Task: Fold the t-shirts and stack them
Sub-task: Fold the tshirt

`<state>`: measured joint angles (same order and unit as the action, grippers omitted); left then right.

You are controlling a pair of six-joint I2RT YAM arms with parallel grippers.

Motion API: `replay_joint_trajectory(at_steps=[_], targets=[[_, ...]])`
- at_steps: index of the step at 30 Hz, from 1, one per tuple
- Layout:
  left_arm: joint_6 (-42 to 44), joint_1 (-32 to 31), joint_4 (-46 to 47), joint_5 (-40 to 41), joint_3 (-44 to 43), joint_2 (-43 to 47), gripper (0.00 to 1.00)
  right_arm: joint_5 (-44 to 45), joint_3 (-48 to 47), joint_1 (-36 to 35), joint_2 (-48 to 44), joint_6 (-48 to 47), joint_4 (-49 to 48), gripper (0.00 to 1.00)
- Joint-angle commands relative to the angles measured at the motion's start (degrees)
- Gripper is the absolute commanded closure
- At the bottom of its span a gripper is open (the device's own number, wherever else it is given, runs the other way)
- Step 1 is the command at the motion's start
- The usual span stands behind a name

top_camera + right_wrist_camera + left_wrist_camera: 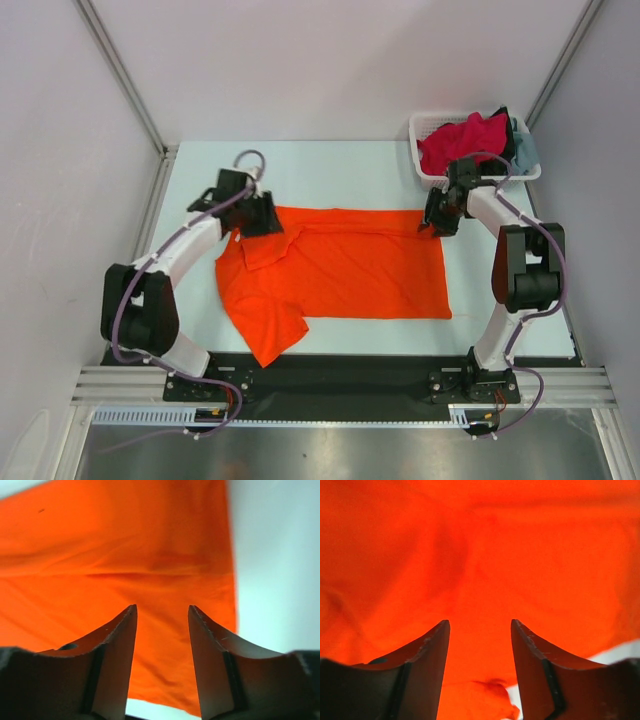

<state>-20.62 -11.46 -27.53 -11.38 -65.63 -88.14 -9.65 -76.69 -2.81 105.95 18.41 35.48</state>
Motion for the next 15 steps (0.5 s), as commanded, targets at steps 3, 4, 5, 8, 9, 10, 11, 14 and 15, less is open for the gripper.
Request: replay_joint_trajectory(at_steps=[3,4,5,8,9,10,11,14,15], targets=[[0.7,-9.6,1.2,0.1,2.3,-2.1,0.36,-4.6,2.4,-0.6,-4.3,2.0,-3.9,0.52],[1.2,-11.4,0.4,1.6,1.6,-2.7,0.35,-4.7,2.9,-0.7,-4.9,2.0,-4.3,0.52],[1.6,-11.8,-0.3,2.6,0.2,-4.6,0.34,-4.8,3.6,-0.6,-5.1,1.9,-4.3,0.52],[2.4,-13.3,-1.9,6.4,-1.4,-6.7,0.33,-4.9,6.2,-0.3,-6.7,1.8,-4.7,0.50],[3.1,-13.6,-2.3,7.4,-1.6,-7.0,0.32,-5.0,6.8,0.0,-7.0,1.9,-4.8,0.49],[3.5,-14.2,-2.4,10.0,-1.7,-7.1,0.32,-5.4,7.4,0.7,-7.4,2.1,-5.2,0.47],[3.8,-14.3,-2.6,10.7,-1.8,-7.2,0.31,-5.6,8.0,1.0,-7.9,2.2,-5.2,0.43],[5.6,-14.4,-4.2,11.2,-2.7,-10.4,0.29,-6.0,9.6,1.8,-8.8,2.2,-5.6,0.39],[6.4,-14.4,-4.5,11.1,-2.8,-11.7,0.30,-6.1,10.1,1.8,-9.0,2.1,-5.7,0.39]])
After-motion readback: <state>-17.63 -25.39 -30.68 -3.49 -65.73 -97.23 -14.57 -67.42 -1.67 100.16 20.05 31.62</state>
